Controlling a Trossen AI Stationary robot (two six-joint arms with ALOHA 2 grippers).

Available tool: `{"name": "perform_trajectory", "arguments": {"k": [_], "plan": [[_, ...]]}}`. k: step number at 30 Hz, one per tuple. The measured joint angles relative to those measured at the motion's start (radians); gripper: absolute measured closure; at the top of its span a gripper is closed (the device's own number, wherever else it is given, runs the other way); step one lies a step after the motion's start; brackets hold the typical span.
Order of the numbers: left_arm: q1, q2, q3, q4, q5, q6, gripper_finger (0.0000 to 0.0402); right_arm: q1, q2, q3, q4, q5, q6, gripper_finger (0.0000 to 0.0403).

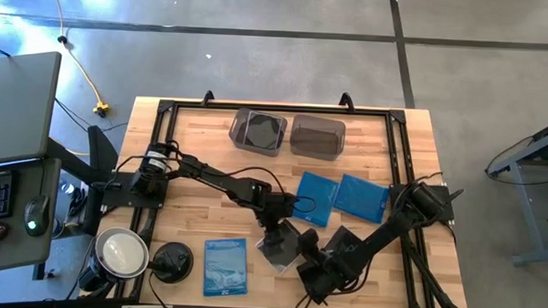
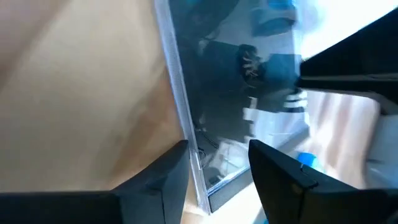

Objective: Pick & place jewel cases by type
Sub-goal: Put the left black cd case into the left black bin

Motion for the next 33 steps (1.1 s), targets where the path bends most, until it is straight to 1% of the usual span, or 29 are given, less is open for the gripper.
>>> {"name": "perform_trajectory", "arguments": {"k": [5, 7, 10, 11, 16, 19, 22, 24, 27, 29, 33], "plan": [[0.000, -0.004, -0.002, 0.006, 0.027, 0.020, 0.0283, 0.007, 0.001, -0.001, -0.005, 0.066, -0.019, 0.0242], [-0.001, -0.009, -0.002, 0.021, 0.034, 0.033, 0.0283, 0.006, 0.001, -0.001, 0.000, 0.119, -0.013, 0.0242], [0.005, -0.033, -0.004, 0.003, 0.036, 0.053, 0.0283, 0.001, 0.000, -0.001, 0.008, 0.175, -0.025, 0.0242], [0.005, -0.038, -0.001, 0.023, 0.037, 0.060, 0.0283, -0.002, 0.000, 0.000, 0.011, 0.178, -0.034, 0.0242], [0.006, -0.077, 0.000, -0.018, 0.010, 0.075, 0.0283, -0.015, -0.001, 0.001, 0.008, 0.113, -0.012, 0.0242], [0.006, -0.099, 0.000, -0.130, -0.035, 0.063, 0.0283, -0.017, -0.001, 0.001, 0.012, 0.092, -0.012, 0.0242], [0.005, -0.099, -0.003, -0.312, -0.103, 0.009, 0.0283, -0.017, -0.001, 0.001, 0.027, 0.075, -0.010, 0.0242], [-0.005, -0.099, -0.018, -0.366, -0.137, -0.031, 0.0283, -0.017, -0.001, 0.001, 0.042, 0.043, -0.014, 0.0242], [-0.016, -0.099, -0.070, -0.349, -0.150, -0.078, 0.0283, -0.017, -0.001, 0.001, 0.079, -0.003, -0.018, 0.0242], [-0.017, -0.102, -0.081, -0.313, -0.151, -0.090, 0.0283, -0.016, -0.001, 0.001, 0.082, -0.002, -0.026, 0.0242], [-0.021, -0.101, -0.082, -0.297, -0.161, -0.105, 0.0283, -0.023, -0.001, 0.001, 0.083, -0.005, -0.065, 0.0242]]}}
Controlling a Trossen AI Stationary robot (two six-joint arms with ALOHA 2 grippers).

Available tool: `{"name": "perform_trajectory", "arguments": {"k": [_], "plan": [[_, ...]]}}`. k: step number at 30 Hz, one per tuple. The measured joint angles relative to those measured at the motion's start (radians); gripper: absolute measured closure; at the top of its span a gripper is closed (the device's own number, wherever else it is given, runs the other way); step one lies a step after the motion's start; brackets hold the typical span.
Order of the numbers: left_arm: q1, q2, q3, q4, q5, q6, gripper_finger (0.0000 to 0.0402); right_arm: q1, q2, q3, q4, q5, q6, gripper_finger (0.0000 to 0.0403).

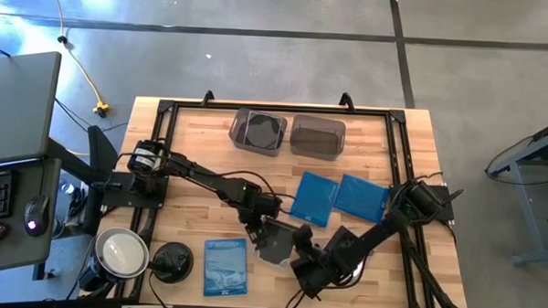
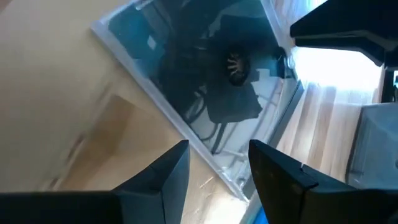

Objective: Pick & place jewel cases by type
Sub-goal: Put the left black cd case into the left black bin

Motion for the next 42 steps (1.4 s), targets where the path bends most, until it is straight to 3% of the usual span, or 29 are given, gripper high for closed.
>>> {"name": "perform_trajectory", "arguments": {"k": [12, 27, 36, 42], "plan": [[0.001, 0.003, -0.003, 0.107, 0.033, 0.008, 0.0283, -0.044, -0.002, 0.000, 0.012, -0.096, -0.058, 0.0242], [0.002, 0.003, -0.003, 0.212, 0.116, 0.032, 0.0282, -0.039, -0.003, 0.001, 0.011, -0.113, -0.130, 0.0242], [0.009, -0.013, -0.003, 0.205, 0.092, 0.075, 0.0282, -0.038, -0.001, -0.001, 0.061, -0.044, -0.166, 0.0242], [0.039, -0.052, 0.023, 0.115, 0.027, 0.154, 0.0283, -0.044, 0.000, -0.001, 0.058, 0.080, -0.177, 0.0242]]}}
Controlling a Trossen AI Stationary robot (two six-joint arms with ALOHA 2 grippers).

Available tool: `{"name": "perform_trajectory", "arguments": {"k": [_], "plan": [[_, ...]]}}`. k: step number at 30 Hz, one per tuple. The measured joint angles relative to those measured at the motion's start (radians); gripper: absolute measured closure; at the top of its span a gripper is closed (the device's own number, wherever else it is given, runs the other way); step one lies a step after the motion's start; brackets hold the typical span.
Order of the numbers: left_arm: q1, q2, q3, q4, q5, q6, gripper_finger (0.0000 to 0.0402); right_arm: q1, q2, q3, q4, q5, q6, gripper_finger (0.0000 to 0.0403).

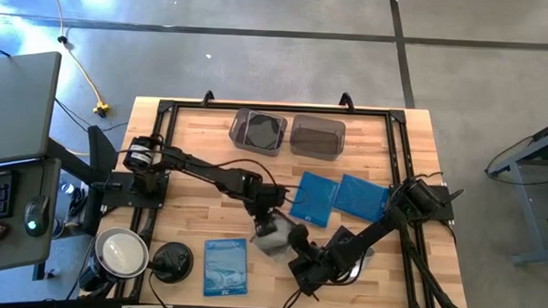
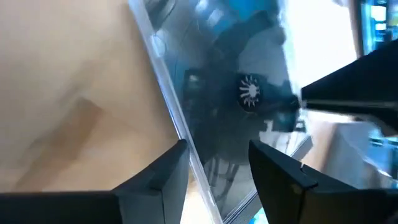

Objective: Pick & place jewel cases by type
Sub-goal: Put the left black cd case into the left black bin

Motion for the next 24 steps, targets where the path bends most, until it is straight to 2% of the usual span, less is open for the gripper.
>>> {"name": "perform_trajectory", "arguments": {"k": [5, 9, 19, 24], "plan": [[0.032, -0.025, 0.001, -0.036, -0.022, 0.044, 0.0283, -0.033, 0.000, 0.000, -0.005, 0.036, 0.000, 0.0242], [0.043, -0.031, 0.002, -0.047, -0.048, 0.068, 0.0283, -0.067, 0.000, 0.000, -0.021, 0.002, 0.000, 0.0242], [0.049, -0.038, 0.001, -0.080, -0.059, 0.137, 0.0283, -0.086, 0.000, 0.000, -0.043, 0.037, -0.069, 0.0242], [0.054, -0.037, 0.001, -0.104, -0.139, 0.159, 0.0283, -0.092, 0.000, 0.000, -0.045, 0.092, -0.087, 0.0242]]}}
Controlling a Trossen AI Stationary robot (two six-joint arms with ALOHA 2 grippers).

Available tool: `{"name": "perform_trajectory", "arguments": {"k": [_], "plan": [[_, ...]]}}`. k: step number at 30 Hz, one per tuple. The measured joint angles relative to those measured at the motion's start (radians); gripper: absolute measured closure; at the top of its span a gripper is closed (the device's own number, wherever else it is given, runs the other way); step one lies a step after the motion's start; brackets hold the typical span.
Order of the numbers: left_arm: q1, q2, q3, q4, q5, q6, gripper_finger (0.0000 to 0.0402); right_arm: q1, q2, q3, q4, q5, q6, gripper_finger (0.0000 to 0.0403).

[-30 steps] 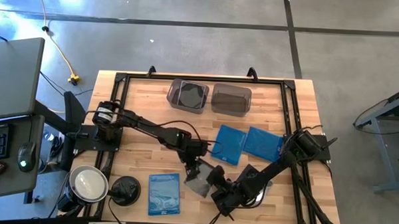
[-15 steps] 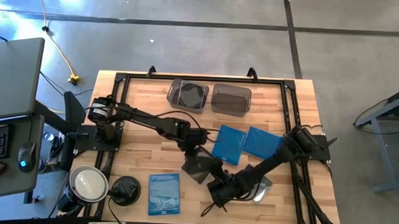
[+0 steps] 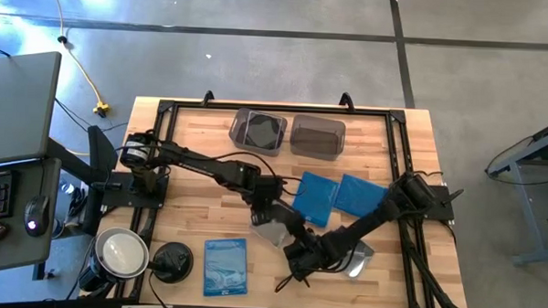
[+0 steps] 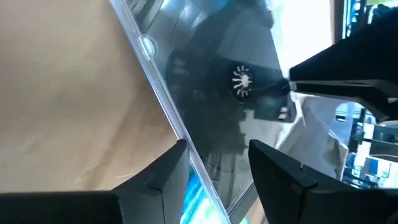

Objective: Pick & place jewel cases by type
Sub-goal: Put the left black cd case into the left black bin

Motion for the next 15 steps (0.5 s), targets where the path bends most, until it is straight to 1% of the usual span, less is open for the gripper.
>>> {"name": "perform_trajectory", "arguments": {"k": [6, 9, 12, 15], "plan": [[0.029, -0.004, 0.000, -0.009, -0.025, 0.023, 0.0283, -0.039, 0.000, 0.000, 0.010, 0.026, -0.040, 0.0242], [0.053, -0.016, 0.002, -0.015, -0.064, 0.033, 0.0283, -0.074, 0.000, 0.000, 0.017, 0.019, -0.044, 0.0242], [0.076, -0.028, 0.013, -0.041, -0.108, 0.058, 0.0283, -0.113, 0.000, 0.000, 0.023, 0.020, -0.086, 0.0242], [0.107, -0.041, 0.031, -0.096, -0.153, 0.082, 0.0283, -0.157, 0.000, 0.000, 0.062, 0.086, -0.143, 0.0242]]}}
